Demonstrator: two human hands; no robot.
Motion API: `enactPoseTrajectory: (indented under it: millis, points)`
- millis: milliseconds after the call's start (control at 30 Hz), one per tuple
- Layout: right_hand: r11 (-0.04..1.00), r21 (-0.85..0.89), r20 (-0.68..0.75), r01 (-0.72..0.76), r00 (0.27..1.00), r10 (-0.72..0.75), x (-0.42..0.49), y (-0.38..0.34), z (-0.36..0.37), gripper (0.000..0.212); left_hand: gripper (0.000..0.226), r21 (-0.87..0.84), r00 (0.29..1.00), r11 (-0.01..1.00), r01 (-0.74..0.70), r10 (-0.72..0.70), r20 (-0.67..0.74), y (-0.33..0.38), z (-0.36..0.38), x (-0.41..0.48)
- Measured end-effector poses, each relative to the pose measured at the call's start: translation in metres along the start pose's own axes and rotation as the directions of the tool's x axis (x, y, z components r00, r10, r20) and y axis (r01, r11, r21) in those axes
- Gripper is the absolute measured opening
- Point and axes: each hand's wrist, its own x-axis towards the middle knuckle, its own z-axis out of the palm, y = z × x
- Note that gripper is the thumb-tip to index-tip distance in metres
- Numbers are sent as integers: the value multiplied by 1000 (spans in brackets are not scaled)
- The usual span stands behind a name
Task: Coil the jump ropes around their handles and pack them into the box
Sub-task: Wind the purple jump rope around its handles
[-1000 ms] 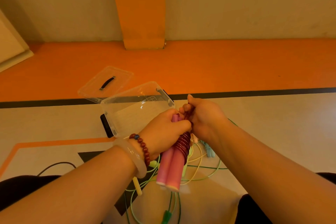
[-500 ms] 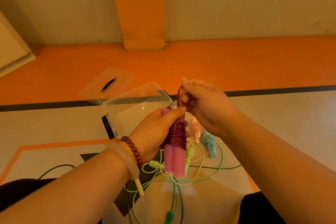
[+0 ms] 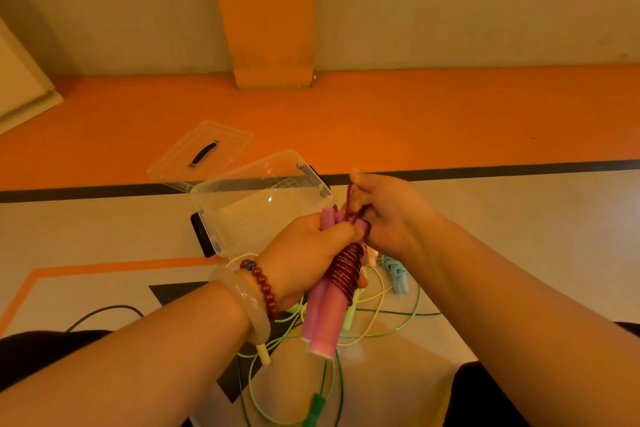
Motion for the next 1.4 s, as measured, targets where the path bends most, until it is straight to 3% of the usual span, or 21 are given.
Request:
enactPoseTrajectory:
  millis: [100,233,333,433,533,633,733,800,833,900,1000,1100,1200,1300,1400]
  points:
    - [998,-53,103,35,994,-29,4,-6,-5,26,14,-30,999,999,-36,36,-21,4,-3,0]
    - [921,-355,179,157,979,-98,4,-5,-12,26,25,-132,992,991,-4,-12,-123,2,-15,9]
    - [769,-572,147,286,958,-247,1,-2,-13,43,21,-261,985,964,-50,4,-174,5,-21,20]
    - [578,-694,185,430,882,-434,-3,4,-18,50,21,-338,970,932,-127,45,-241,10,-27,28]
    - [402,-752,404,521,848,-343,-8,24,-21,73,38,-394,978,911,-118,38,-205,12,-34,34]
    - [219,-803,453,554,807,-379,-2,45,-22,97,45,-321,980,942,-95,31,-199,5,-39,39]
    - [155,-859,386,488,816,-431,6,54,-26,98,43,-182,981,981,-63,28,-191,-1,-43,41]
    - [120,-864,400,488,813,-424,13,61,-30,96,45,50,969,998,-41,52,-240,-6,-45,41]
    - [113,-865,403,490,810,-427,18,65,-32,94,46,252,956,967,-36,107,-273,-11,-49,42]
    - [88,-882,388,463,819,-423,27,73,-39,90,43,636,924,771,-36,268,-273,-24,-59,43]
    - [-47,-934,347,355,863,-368,43,85,-55,84,49,893,916,449,23,348,-198,-44,-71,45]
    - [-145,-955,290,259,919,-266,58,94,-74,81,55,969,947,218,116,271,-174,-60,-76,47]
    - [-208,-972,151,111,970,-188,73,103,-94,82,58,995,977,-28,101,194,-93,-75,-79,58]
    - [-138,-989,-21,-44,986,-163,90,124,-115,79,60,982,992,-187,35,123,-12,-91,-79,72]
    - [-25,-994,-101,-105,987,-123,107,149,-127,71,59,973,998,-231,17,65,-2,-113,-81,86]
